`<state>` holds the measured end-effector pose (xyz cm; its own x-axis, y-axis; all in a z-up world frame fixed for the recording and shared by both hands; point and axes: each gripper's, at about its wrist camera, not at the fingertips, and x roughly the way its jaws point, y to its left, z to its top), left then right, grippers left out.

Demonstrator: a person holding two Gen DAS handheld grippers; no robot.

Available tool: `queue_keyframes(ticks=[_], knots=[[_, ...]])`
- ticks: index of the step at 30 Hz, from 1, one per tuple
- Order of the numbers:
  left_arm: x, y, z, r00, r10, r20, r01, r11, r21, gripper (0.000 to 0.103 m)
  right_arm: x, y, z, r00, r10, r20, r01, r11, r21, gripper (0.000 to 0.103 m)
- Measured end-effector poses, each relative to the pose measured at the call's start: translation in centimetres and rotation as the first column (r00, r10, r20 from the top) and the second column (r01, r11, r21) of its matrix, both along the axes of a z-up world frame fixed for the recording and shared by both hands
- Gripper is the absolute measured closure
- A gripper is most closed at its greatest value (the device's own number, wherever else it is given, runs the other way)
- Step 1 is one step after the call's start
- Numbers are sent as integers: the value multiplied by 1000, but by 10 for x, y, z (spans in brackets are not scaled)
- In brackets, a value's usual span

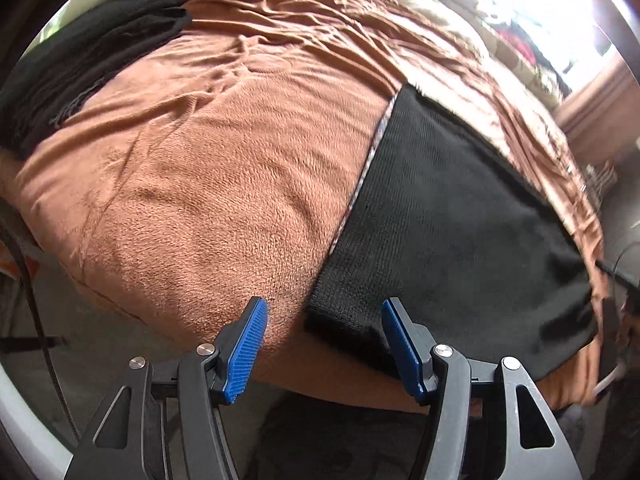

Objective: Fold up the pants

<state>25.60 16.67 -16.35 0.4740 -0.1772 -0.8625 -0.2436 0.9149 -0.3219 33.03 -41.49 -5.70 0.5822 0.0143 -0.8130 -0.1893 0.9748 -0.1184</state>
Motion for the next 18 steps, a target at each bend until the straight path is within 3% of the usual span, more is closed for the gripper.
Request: queue_keyframes(ticks=[3,11,18], knots=[[-6,2,4,1000,4,30,-3,999,-46,51,-18,-6,8,1000,-5,15,4,998,57,50],[-1,3,1,999,10,46,-5,993,-114,52,-69,-11,13,997,-28,66,17,987,160,50],[4,-1,-10,1000,14,17,-13,999,-35,56,-101,0,4,996,-30,81,12,977,213,50]])
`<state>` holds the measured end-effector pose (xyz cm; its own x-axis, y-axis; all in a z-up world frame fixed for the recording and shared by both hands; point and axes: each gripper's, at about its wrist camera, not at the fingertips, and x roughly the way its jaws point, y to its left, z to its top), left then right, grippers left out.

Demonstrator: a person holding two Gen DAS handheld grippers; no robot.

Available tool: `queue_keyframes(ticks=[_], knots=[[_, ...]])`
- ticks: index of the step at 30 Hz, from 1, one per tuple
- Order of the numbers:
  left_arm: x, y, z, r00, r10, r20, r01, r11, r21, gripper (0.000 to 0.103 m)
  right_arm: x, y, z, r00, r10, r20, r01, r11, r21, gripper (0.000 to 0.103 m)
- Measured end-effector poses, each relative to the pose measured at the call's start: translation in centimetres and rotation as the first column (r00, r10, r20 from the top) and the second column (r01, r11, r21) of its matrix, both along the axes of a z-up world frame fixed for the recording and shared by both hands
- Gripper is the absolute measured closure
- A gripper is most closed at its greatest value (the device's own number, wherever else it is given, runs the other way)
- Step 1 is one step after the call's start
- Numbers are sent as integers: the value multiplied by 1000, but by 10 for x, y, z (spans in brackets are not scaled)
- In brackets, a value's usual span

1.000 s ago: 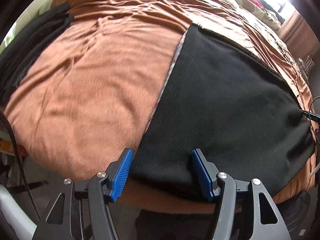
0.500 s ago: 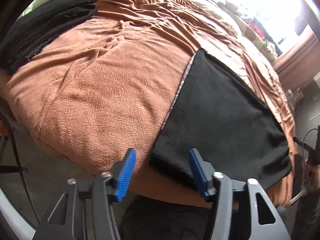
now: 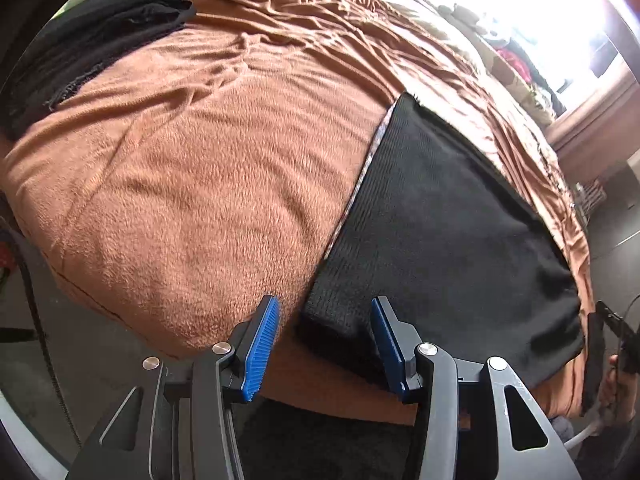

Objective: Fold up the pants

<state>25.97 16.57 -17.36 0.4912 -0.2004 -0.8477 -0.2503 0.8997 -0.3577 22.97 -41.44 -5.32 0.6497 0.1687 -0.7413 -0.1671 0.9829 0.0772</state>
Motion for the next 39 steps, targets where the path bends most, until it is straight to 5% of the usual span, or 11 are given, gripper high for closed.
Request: queue_keyframes(ticks=[10,15,20,39], knots=[[-19,2,-5,1000,-27,-7,28,998,61,63,-32,34,-12,999,36,9,-37,999,24,50],[-30,22,-5,999,8,37,-2,990,-142,65,-38,50,-19,998,63,2,-63,997,52,50],[-33,36,-15,999,33,32,-19,927,-374,65,-42,63,-27,997,78,-1,-78,994,73,50],[-13,31,-32,992,126,-3,-110,854,-508,65,-28,108,-47,990,139,-4,-138,983,119,50]])
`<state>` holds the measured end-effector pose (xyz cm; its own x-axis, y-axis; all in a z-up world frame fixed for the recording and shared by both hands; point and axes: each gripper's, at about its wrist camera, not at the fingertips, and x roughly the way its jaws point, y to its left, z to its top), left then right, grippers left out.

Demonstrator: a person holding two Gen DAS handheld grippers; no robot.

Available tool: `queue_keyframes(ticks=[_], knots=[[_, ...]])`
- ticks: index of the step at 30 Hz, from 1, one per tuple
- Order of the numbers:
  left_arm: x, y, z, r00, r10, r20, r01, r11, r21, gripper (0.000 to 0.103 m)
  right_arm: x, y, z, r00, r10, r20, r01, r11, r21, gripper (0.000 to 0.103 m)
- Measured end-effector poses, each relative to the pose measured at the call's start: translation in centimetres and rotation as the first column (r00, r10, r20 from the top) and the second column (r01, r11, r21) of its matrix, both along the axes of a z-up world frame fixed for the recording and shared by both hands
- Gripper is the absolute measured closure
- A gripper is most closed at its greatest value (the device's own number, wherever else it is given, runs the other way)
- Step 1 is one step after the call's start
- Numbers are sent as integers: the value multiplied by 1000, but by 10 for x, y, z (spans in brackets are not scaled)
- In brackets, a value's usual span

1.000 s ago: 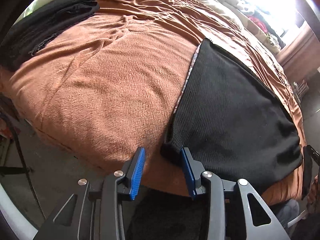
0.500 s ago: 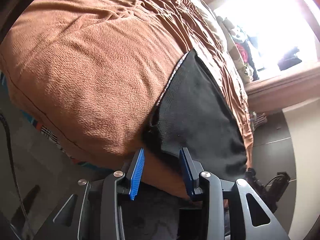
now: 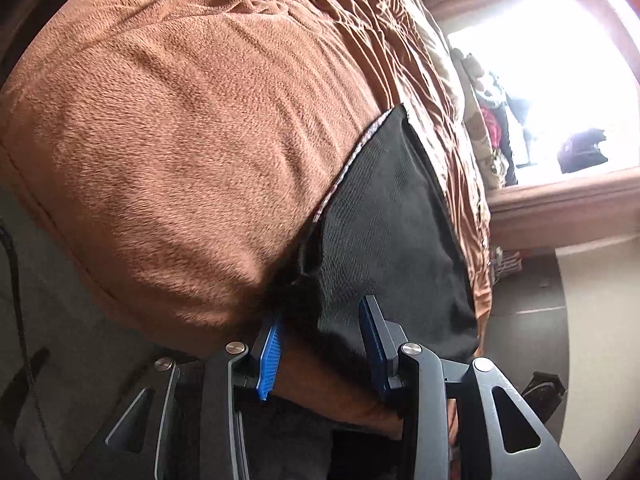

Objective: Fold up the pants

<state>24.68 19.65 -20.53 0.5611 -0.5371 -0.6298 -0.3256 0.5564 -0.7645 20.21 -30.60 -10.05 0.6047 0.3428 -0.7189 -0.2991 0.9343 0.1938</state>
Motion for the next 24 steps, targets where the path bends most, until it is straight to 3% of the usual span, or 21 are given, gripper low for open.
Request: queue_keyframes(ticks=[3,11,16,21,24], knots=[[1,-3,0,1000,14,9,-13,1000,-13,65,6,5,-2,1000,18,9,-18,1000,19,50],[-8,-7,-10,997,55,62,-50,996,-77,65,25,15,-13,1000,2,-23,-2,1000,21,65],[-1,-6,-9,995,64,79,-60,997,-57,65,26,28,-18,1000,-11,-26,12,1000,12,73],[-1,-3,-11,995,80,61,-77,996,-52,83,20,39,-27,1000,12,-28,-12,1000,-18,79],[-7,0,-10,994,82,72,-78,995,-57,87,20,43,-37,998,18,-62,-20,999,-33,82]])
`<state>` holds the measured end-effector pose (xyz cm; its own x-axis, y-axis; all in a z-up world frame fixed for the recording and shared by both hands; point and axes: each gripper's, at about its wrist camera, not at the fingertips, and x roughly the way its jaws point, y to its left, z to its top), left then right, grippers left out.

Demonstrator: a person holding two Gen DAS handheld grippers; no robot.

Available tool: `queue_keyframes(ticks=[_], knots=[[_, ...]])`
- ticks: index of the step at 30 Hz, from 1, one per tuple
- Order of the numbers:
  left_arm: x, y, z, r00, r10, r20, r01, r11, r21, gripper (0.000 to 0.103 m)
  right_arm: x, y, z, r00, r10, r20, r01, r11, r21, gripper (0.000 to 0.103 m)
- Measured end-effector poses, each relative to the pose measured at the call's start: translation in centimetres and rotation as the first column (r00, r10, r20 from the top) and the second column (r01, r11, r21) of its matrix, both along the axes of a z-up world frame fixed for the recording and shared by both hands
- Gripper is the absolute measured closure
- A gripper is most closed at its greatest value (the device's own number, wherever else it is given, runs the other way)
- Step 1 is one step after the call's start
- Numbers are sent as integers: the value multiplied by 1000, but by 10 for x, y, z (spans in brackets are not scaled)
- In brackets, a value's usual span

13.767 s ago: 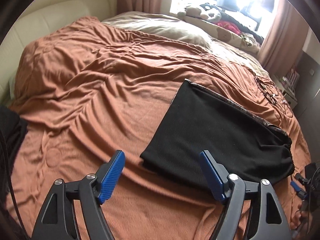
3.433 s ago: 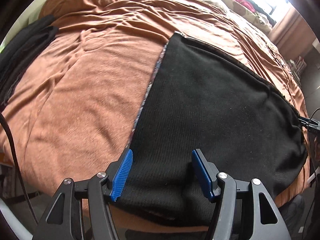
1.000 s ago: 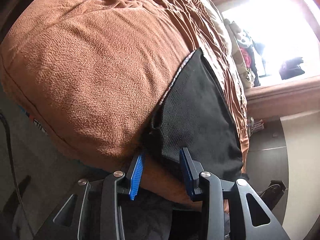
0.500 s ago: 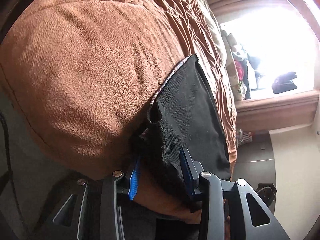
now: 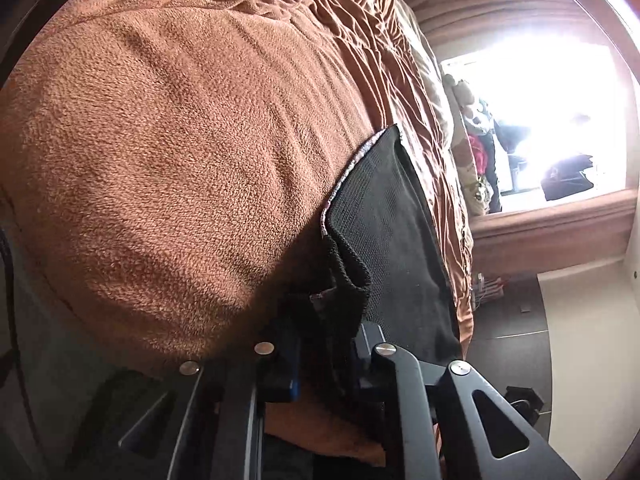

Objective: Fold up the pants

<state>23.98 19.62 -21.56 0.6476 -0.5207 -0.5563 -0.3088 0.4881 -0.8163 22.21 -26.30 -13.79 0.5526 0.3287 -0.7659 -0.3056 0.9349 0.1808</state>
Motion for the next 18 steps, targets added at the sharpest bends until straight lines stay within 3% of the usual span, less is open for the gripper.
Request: queue_keyframes(ticks=[6,9,18], knots=[[-10,6,3,1000,14,20,-13,1000,-15,91,-13,4,-6,999,36,-26,-36,999,-22,82],[-11,7,6,999,19,32,-18,1000,-14,92,-15,3,-1,998,53,-38,-54,998,-27,87],[-11,7,1,999,34,25,-33,999,-38,92,-2,-8,26,1000,-1,17,1,1000,11,87]])
